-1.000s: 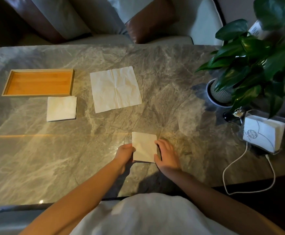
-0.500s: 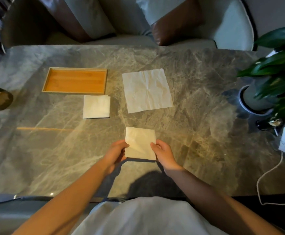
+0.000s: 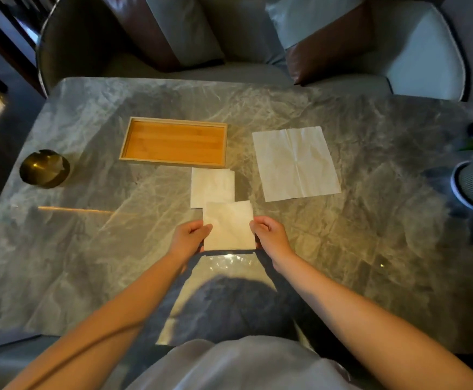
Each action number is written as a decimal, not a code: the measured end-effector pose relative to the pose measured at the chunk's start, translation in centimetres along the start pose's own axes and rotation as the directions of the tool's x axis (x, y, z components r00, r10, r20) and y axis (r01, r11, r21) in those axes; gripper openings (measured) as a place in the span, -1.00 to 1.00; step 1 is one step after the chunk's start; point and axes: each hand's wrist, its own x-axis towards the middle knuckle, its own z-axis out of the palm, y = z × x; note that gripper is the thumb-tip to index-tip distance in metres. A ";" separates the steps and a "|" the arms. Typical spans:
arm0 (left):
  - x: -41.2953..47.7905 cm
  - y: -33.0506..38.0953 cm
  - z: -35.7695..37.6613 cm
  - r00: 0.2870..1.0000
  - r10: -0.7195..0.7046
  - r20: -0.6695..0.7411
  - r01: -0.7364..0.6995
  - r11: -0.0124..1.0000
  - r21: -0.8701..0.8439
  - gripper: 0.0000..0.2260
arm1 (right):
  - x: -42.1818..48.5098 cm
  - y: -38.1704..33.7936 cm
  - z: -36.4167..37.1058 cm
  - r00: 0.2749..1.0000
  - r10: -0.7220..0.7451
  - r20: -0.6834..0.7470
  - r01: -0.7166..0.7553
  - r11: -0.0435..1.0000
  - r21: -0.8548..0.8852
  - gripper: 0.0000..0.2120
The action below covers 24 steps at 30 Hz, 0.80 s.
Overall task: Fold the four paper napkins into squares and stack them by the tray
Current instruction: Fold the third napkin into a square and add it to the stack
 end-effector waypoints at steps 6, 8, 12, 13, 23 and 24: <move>3.6 3.1 -2.0 0.995 0.096 0.004 -0.096 0.993 0.068 -0.81 | 2.7 -2.5 2.7 1.000 0.019 -0.002 -0.020 0.999 -0.043 -0.82; 4.8 4.0 -2.2 0.993 0.114 -0.011 -0.111 0.985 0.132 -0.72 | 3.6 -3.5 3.1 1.000 0.015 0.010 -0.014 0.997 -0.079 -0.78; 6.3 5.4 -2.4 0.989 0.145 -0.037 -0.137 0.978 0.160 -0.76 | 5.5 -4.9 3.8 0.999 0.004 0.048 0.003 0.989 -0.147 -0.79; 6.7 5.5 -2.4 0.989 0.140 -0.046 -0.131 0.979 0.158 -0.73 | 5.9 -5.1 3.9 0.998 -0.001 0.062 0.011 0.986 -0.167 -0.78; 9.3 4.0 -2.8 0.970 0.212 -0.118 -0.172 0.944 0.281 -0.78 | 8.5 -5.0 5.3 0.996 -0.046 0.073 0.063 0.966 -0.250 -0.76; 9.4 4.0 -2.8 0.969 0.207 -0.134 -0.162 0.944 0.286 -0.77 | 8.6 -5.0 5.4 0.997 -0.052 0.059 0.065 0.966 -0.249 -0.76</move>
